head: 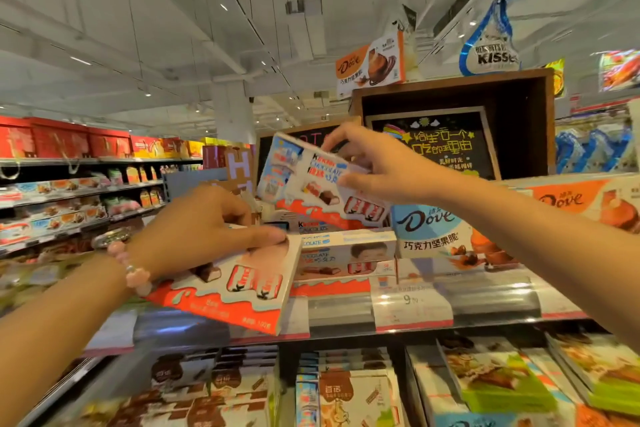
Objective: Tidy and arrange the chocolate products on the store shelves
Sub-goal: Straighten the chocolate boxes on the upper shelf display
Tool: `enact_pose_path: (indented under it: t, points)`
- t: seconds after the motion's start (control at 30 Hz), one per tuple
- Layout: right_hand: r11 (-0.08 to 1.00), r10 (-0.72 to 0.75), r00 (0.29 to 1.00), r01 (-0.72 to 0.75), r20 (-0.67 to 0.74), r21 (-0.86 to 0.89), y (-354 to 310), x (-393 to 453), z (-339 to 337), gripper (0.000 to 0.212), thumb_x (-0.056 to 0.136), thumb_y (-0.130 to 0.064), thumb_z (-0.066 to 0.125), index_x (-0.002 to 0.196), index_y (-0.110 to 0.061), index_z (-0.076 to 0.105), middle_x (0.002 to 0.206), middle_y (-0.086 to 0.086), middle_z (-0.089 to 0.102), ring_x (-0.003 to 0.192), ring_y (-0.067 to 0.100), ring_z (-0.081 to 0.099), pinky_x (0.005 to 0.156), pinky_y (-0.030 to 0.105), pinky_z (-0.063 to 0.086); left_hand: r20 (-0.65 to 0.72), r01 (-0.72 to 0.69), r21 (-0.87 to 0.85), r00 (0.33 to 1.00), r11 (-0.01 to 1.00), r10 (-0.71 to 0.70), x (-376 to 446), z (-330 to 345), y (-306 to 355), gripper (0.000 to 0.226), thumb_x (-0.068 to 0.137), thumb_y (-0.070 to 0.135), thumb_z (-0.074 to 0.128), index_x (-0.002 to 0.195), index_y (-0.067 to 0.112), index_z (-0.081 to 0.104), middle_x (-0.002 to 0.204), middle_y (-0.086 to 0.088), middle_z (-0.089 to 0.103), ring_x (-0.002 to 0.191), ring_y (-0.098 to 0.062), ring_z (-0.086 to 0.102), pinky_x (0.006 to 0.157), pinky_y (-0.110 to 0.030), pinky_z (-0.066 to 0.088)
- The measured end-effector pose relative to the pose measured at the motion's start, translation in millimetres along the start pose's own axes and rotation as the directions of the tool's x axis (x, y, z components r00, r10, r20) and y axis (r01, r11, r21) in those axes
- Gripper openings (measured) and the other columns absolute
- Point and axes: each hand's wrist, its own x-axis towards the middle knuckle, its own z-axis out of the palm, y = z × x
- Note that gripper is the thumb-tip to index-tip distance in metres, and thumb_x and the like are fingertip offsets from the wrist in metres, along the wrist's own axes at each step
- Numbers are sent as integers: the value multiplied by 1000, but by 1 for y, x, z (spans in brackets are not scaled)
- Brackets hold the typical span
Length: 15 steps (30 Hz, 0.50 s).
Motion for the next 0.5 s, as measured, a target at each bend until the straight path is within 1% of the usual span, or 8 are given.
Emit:
enact_pose_path:
  t: [0.13,0.2,0.27,0.33,0.4,0.43,0.47,0.5]
  points:
    - [983,-28,991,51,134,-175,0,2,11,33,89,-10,61,119,-20,50,107,-14,52,104,2,50,75,15,48,-31,-28,-121,999,992,24,1,-5,1,47,50,67,58,54,21,67,53,4,63,42,-2,53,48,-26,40]
    - [975,17,977,30,210,-219,-1,4,15,35,90,-10,60,122,-21,50,112,-7,55,109,8,50,88,28,47,-20,-44,-145,999,988,42,1,-9,3,41,55,59,60,52,18,65,47,6,60,39,-1,49,43,-14,35]
    - [966,60,962,11,265,-259,-2,7,20,36,91,-9,57,124,-20,49,121,0,56,113,16,51,93,36,47,-10,-66,-141,998,988,65,1,-12,3,44,59,55,59,58,11,66,42,6,54,36,-2,45,39,-12,32]
    - [962,91,947,-3,309,-273,-5,11,23,37,91,-7,55,124,-20,48,117,-2,54,112,17,51,90,36,48,-5,-79,-148,997,986,79,3,-16,0,53,61,60,55,65,9,66,44,5,55,38,-2,46,40,-13,34]
    - [957,122,932,-19,342,-289,-7,17,25,38,90,-3,53,124,-19,48,112,-4,51,109,17,51,88,36,48,13,-95,-155,995,983,98,4,-21,-4,61,66,71,52,72,12,67,55,4,63,46,-4,56,45,-15,42]
    - [955,137,925,-28,355,-295,-8,19,26,39,89,-1,51,124,-19,47,113,-2,53,108,19,52,87,36,48,29,-98,-159,994,982,104,5,-23,-5,62,69,74,52,76,15,68,63,2,67,55,-10,62,52,-22,50]
    - [955,153,916,-40,370,-294,-9,22,26,40,89,0,50,124,-18,46,117,1,55,110,21,53,87,36,48,48,-94,-160,994,983,103,5,-24,-5,55,75,69,52,80,17,68,71,-3,70,64,-16,66,61,-33,55]
    - [956,167,906,-54,388,-287,-10,24,26,42,89,1,49,126,-17,44,122,3,55,112,21,53,88,35,48,67,-85,-161,993,983,97,5,-25,-5,42,83,56,54,85,16,67,77,-5,72,71,-19,68,68,-42,56]
